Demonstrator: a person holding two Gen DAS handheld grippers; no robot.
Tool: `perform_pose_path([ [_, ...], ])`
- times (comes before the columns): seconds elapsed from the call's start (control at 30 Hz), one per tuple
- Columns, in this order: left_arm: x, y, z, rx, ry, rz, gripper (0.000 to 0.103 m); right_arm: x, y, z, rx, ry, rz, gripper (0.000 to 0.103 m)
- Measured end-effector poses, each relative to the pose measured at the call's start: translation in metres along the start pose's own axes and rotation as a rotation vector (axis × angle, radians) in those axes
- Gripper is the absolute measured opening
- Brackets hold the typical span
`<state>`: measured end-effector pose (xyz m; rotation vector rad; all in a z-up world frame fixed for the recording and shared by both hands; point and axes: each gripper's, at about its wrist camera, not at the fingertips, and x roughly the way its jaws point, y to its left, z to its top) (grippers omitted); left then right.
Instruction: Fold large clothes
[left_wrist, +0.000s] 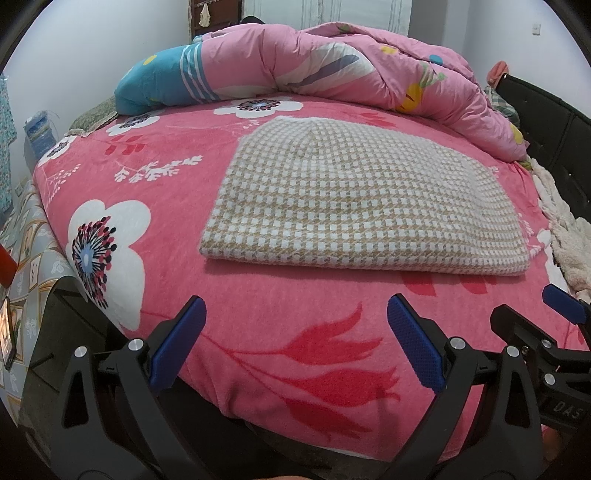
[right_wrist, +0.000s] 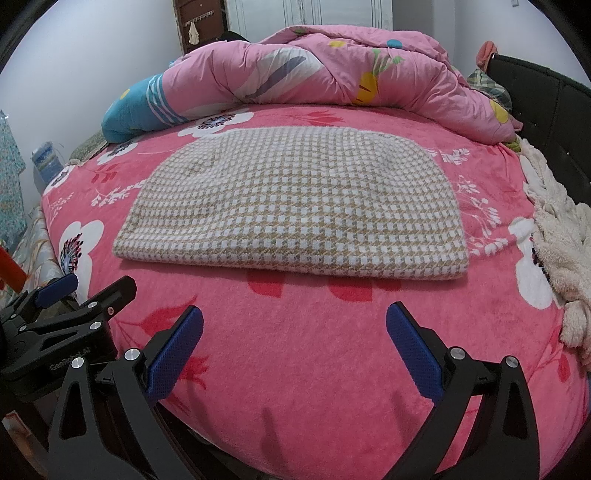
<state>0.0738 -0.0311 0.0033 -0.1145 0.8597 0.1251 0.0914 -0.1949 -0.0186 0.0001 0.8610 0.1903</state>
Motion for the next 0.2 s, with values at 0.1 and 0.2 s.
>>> perform_pose_path([
  [0.1,-0.0013,-0.0012,-0.0011,-0.002,-0.001,-0.001,0.095,0.0004,0.0005,-0.001,-0.001,0.0,-0.001,0.097],
  [0.2,-0.001,-0.0009,-0.0012,-0.003,0.0,-0.001,0.095,0.0004,0.0011,-0.0014,-0.001,0.0,-0.001,0.097],
])
